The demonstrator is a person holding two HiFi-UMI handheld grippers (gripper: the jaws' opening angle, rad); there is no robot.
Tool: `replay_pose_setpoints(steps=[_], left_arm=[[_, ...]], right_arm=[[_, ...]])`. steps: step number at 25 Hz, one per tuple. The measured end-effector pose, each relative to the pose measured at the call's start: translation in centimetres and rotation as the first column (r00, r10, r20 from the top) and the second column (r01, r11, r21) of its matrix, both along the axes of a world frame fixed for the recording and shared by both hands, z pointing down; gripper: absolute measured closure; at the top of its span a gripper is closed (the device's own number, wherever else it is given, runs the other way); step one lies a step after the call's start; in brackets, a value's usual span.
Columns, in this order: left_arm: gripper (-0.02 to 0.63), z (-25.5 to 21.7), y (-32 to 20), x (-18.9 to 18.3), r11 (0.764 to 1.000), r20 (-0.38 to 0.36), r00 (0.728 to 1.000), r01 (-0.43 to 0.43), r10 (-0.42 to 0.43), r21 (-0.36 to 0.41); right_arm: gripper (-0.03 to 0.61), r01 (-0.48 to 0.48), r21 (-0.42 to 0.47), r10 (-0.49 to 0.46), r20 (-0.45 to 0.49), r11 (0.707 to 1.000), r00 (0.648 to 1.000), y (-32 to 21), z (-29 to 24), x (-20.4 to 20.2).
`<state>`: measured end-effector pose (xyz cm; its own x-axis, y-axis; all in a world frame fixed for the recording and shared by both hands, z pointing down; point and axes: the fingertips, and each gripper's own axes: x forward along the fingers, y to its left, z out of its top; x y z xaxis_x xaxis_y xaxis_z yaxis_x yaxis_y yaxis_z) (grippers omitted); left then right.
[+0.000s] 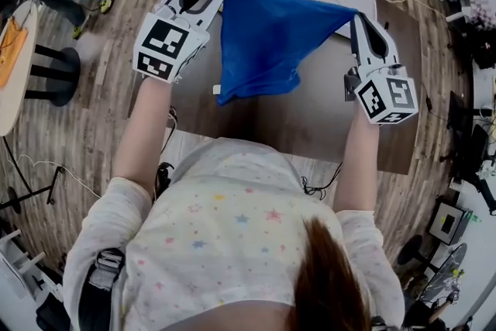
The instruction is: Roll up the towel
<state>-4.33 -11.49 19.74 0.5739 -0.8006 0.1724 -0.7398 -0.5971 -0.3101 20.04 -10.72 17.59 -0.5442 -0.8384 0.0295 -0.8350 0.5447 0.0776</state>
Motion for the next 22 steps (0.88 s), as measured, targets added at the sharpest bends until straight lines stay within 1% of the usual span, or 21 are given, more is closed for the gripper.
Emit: replay_pose_setpoints(steps=[3, 8, 12, 16, 19, 22], left_arm=[[0.584, -2.8, -0.8, -0.2, 0.999, -0.012, 1.000, 0.003, -0.002, 0.049], [0.584, -6.8, -2.9, -0.5, 0.993, 0.001, 1.000, 0.002, -0.002, 0.118], [0.584, -9.2, -4.9, -0.5, 0.991, -0.018, 1.000, -0.003, 0.006, 0.137], [0.584, -11.9, -7.6, -0.9, 0.990, -0.063, 0.998, -0.009, 0.018, 0.140], [0.584, -14.0, -9.0, -1.2, 0.986, -0.054, 0.998, -0.002, 0.011, 0.169], [0.584, -16.5, -8.8, -0.4, 0.977, -0.045, 0.999, -0.003, 0.013, 0.215]], right_arm=[[0.563, 0.005, 0.047, -0.005, -0.011, 0.999, 1.000, -0.6, -2.3, 0.0], [0.563, 0.006, 0.126, -0.001, -0.041, 0.992, 0.999, -2.3, -6.2, -0.3], [0.564, 0.006, 0.161, 0.002, -0.050, 0.987, 0.999, -4.0, -8.8, 0.0], [0.565, 0.009, 0.196, -0.007, -0.014, 0.981, 1.000, -6.1, -12.1, -0.1], [0.565, 0.007, 0.231, -0.002, -0.022, 0.973, 1.000, -7.1, -14.3, -0.3], [0.565, 0.004, 0.270, 0.003, -0.025, 0.963, 1.000, -6.8, -16.4, 0.4]])
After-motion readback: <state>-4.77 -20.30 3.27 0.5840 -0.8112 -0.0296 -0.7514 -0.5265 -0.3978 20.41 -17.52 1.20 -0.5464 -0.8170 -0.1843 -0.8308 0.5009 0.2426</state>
